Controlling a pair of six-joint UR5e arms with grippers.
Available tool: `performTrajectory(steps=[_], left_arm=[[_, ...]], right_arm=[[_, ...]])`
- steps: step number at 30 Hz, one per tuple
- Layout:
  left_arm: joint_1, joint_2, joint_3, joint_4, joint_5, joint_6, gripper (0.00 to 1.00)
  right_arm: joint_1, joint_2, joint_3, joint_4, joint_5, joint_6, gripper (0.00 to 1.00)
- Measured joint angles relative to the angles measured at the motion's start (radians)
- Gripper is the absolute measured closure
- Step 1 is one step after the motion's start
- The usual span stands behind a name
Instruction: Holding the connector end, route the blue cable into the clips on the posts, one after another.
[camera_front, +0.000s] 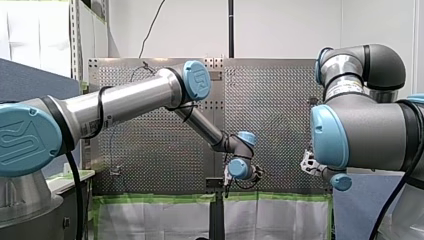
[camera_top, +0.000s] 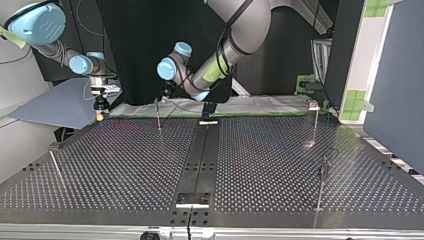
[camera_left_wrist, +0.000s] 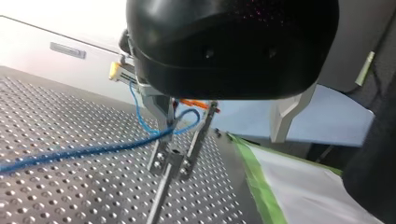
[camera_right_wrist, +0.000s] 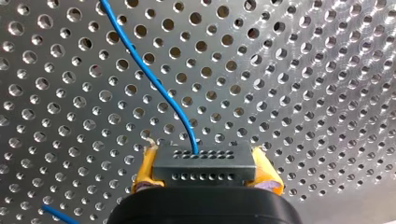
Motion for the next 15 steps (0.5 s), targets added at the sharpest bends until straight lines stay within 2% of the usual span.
performTrajectory(steps=[6, 15], left_arm=[[0.008, 0.0, 0.0, 0.036, 0.009, -0.039, 0.0], [0.011, 0.0, 0.0, 0.044, 0.019, -0.043, 0.0]], right_arm=[[0.0, 0.0, 0.0, 0.001, 0.0, 0.0, 1.0], [0.003, 0.0, 0.0, 0.002, -0.002, -0.002, 1.0]])
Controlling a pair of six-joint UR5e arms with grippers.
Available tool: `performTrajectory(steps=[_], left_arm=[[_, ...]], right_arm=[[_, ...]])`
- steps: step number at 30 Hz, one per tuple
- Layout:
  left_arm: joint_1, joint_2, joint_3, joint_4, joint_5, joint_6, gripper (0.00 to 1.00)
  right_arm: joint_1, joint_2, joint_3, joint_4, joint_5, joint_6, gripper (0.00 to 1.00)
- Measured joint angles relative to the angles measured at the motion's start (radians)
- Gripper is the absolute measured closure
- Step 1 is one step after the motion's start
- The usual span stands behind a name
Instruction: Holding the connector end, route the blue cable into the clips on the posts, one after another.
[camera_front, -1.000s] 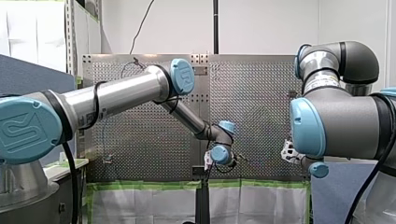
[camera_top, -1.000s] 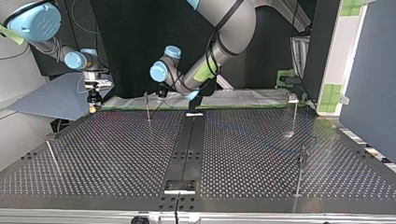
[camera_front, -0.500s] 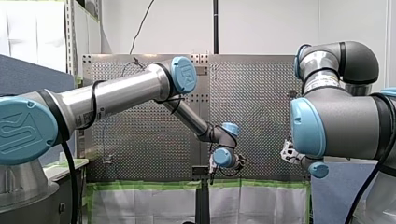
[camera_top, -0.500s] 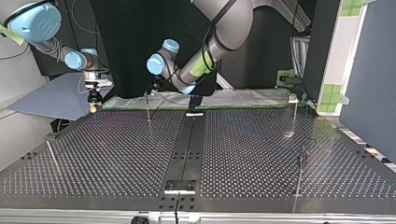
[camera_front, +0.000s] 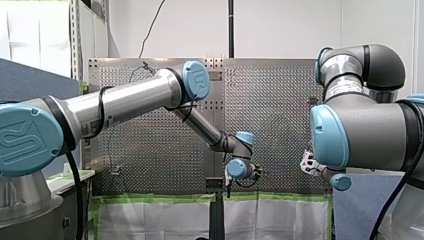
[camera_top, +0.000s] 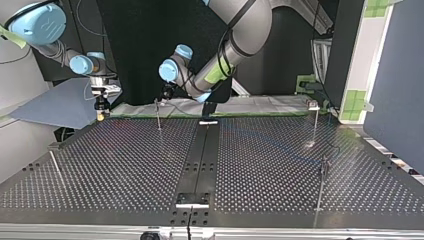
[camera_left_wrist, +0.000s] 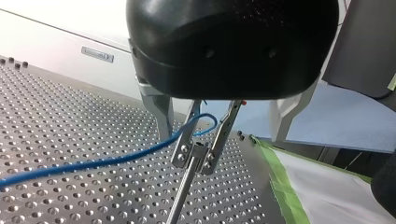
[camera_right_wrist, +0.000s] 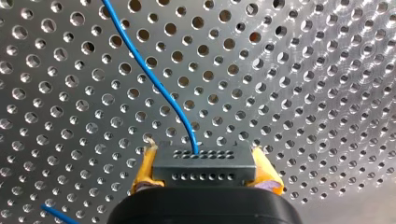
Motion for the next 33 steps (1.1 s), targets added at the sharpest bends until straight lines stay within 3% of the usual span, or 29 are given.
performTrajectory(steps=[9, 33], left_arm=[[-0.01, 0.0, 0.0, -0.001, 0.02, 0.004, 0.0], [-0.022, 0.0, -0.001, 0.021, 0.001, 0.001, 0.0]], right_arm=[[0.0, 0.0, 0.0, 0.0, 0.0, 0.001, 1.0], [0.001, 0.002, 0.0, 0.0, 0.0, 0.009, 1.0]])
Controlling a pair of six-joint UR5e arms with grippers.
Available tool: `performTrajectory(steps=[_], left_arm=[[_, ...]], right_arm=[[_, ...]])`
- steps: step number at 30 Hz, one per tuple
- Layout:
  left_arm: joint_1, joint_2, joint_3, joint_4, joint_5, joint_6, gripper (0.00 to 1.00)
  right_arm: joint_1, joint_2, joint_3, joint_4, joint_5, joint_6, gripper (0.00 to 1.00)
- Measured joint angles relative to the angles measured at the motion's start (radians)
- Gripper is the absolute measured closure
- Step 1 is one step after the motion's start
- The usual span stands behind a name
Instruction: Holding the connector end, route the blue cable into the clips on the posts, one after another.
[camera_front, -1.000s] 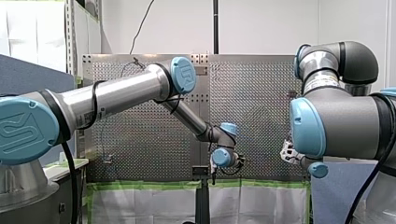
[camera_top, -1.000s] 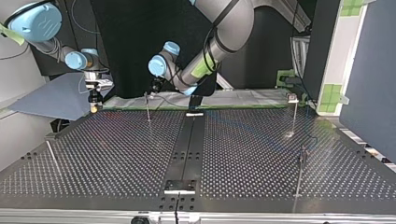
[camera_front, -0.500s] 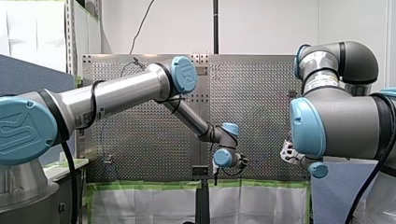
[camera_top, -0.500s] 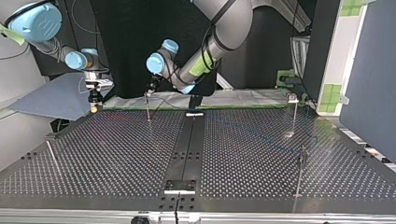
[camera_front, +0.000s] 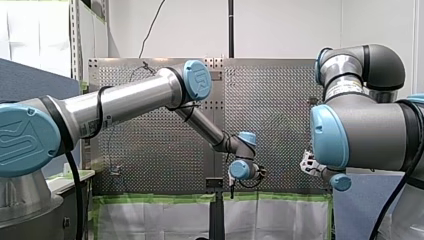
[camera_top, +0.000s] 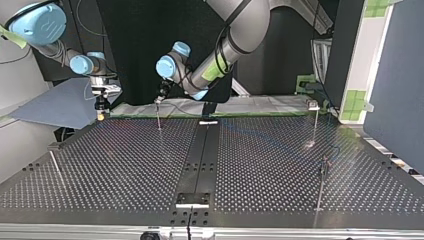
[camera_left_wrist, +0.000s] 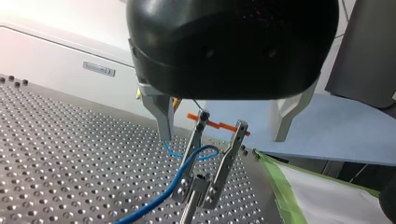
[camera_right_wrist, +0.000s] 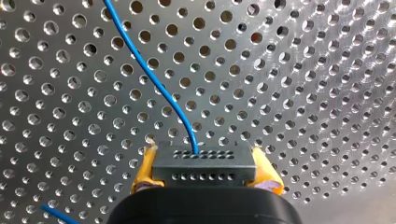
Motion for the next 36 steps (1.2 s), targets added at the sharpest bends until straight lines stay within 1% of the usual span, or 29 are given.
performTrajectory(steps=[13, 27, 31, 36], left_arm=[[-0.001, 0.0, 0.0, -0.003, -0.014, 0.001, 0.0], [-0.002, 0.001, -0.001, -0.004, -0.016, 0.007, 0.0], [0.001, 0.022, -0.022, 0.013, -0.024, 0.029, 0.0], [0.008, 0.071, -0.071, 0.061, -0.024, 0.052, 0.0]], right_arm=[[0.002, 0.0, 0.0, 0.004, 0.0, 0.003, 1.0], [0.003, 0.0, 0.0, 0.005, 0.0, 0.003, 1.0], [0.003, 0.0, 0.0, 0.005, 0.0, 0.004, 1.0], [0.003, 0.0, 0.0, 0.005, 0.0, 0.003, 1.0]])
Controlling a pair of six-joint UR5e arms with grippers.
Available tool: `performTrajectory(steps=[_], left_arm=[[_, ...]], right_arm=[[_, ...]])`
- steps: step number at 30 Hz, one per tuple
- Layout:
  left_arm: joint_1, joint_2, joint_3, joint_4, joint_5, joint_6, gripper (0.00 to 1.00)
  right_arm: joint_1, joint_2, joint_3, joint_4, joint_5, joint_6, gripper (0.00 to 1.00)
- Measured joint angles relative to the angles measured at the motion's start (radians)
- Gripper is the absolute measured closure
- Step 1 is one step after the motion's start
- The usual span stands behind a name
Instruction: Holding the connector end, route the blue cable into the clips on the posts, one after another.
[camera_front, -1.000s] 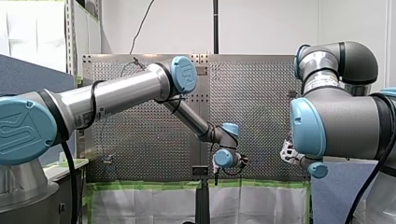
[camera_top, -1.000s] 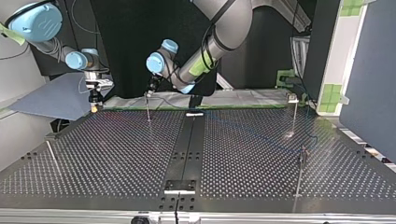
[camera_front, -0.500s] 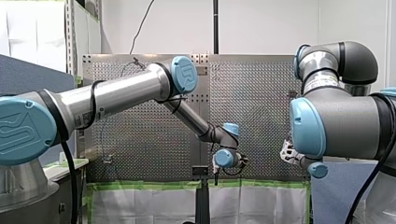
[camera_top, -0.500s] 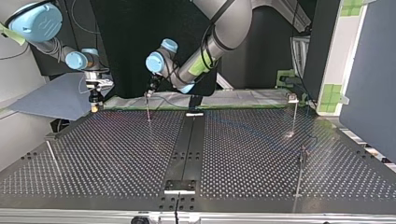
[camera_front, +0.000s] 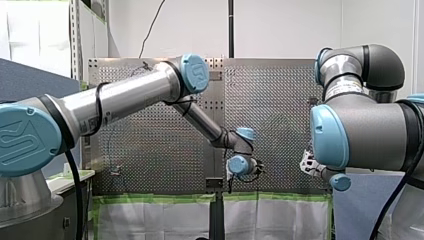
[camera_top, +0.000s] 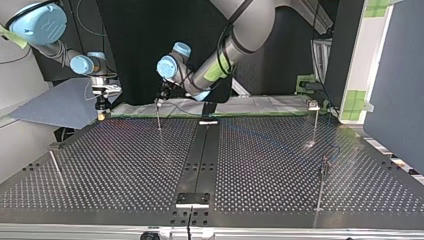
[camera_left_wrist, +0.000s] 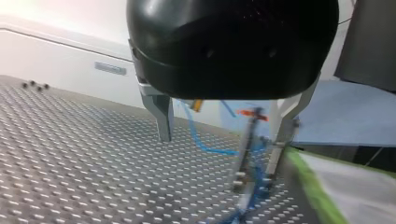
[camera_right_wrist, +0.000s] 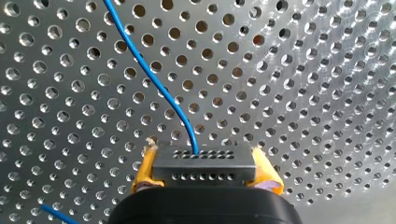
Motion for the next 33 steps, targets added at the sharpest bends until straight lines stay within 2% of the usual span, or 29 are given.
performTrajectory(steps=[5, 9, 16, 27, 33], left_arm=[[0.001, 0.05, -0.05, 0.05, -0.021, 0.01, 0.0], [-0.004, 0.094, -0.094, 0.094, -0.06, 0.01, 0.0], [-0.011, 0.167, -0.167, 0.163, -0.114, -0.02, 0.0], [-0.003, 0.272, -0.272, 0.151, -0.198, -0.047, 0.0], [-0.011, 0.332, -0.332, 0.134, -0.238, -0.07, 0.0]], right_arm=[[0.0, 0.0, 0.0, -0.001, 0.0, 0.001, 1.0], [0.0, 0.0, 0.0, -0.001, 0.0, 0.001, 1.0], [0.0, 0.0, 0.0, 0.001, 0.0, 0.0, 1.0], [0.001, 0.0, 0.0, 0.002, 0.0, -0.001, 1.0], [0.002, 0.0, 0.0, 0.002, 0.0, 0.001, 1.0]])
